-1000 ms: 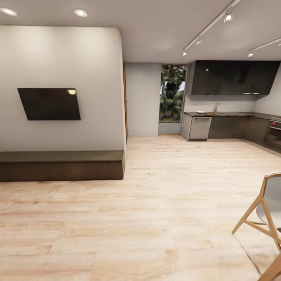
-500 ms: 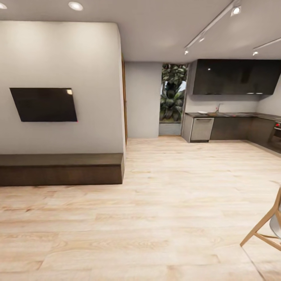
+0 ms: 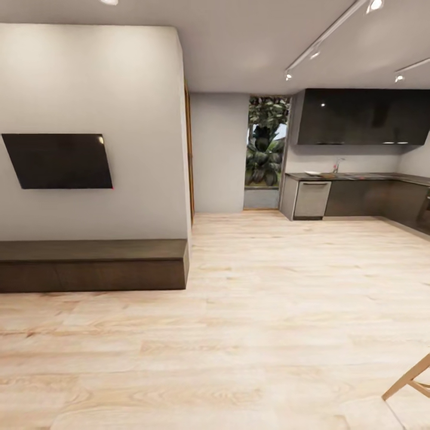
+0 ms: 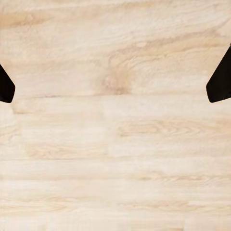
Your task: In the kitchen, take the Vidalia onion out of the sink, dice it on the chopping board with the paring knife, put the diced onion into the bowl on the countertop, then place both the paring knife and the chopping board into the sink.
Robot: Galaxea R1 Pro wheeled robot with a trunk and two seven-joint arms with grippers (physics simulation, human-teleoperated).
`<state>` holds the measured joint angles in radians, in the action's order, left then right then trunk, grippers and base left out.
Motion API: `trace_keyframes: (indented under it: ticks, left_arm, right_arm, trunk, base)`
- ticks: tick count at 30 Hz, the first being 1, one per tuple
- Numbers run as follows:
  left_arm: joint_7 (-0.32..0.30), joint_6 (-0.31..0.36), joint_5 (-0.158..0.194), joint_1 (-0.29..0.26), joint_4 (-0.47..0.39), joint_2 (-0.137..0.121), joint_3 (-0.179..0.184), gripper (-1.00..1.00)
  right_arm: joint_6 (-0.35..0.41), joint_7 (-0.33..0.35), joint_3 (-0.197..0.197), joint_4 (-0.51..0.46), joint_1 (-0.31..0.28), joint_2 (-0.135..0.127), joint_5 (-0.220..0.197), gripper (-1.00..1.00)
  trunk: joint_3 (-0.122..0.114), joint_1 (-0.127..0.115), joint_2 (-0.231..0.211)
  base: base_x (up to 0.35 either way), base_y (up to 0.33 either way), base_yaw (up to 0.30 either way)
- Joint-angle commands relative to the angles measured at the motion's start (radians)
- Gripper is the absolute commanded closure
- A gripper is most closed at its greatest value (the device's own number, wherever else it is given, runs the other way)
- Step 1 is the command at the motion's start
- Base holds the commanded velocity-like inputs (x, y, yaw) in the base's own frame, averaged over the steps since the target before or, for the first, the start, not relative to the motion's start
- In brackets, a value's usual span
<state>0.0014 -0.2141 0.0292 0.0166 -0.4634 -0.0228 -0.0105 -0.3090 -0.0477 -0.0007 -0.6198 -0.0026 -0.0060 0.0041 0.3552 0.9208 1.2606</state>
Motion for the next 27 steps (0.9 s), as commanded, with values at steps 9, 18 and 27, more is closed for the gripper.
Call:
trace_keyframes:
  ticks: [9, 18, 27]
  left_arm:
    - [0.000, -0.001, 0.003, 0.000, -0.001, 0.000, 0.000, -1.00]
    - [0.000, -0.001, 0.003, 0.000, 0.000, 0.000, 0.000, -1.00]
    - [0.000, -0.001, 0.003, 0.000, 0.000, 0.000, 0.000, -1.00]
  right_arm:
    - [-0.002, -0.003, 0.001, 0.000, 0.000, 0.000, 0.001, -1.00]
    - [-0.002, -0.003, 0.001, 0.000, 0.000, 0.000, 0.001, -1.00]
    - [-0.002, -0.003, 0.001, 0.001, 0.000, 0.000, 0.001, -1.00]
  trunk:
    - [0.001, 0.001, 0.000]
    - [0.001, 0.001, 0.000]
    - [0.001, 0.001, 0.000]
  base:
    - [0.322, 0.000, 0.000]
    - [0.322, 0.000, 0.000]
    - [0.322, 0.000, -0.058]
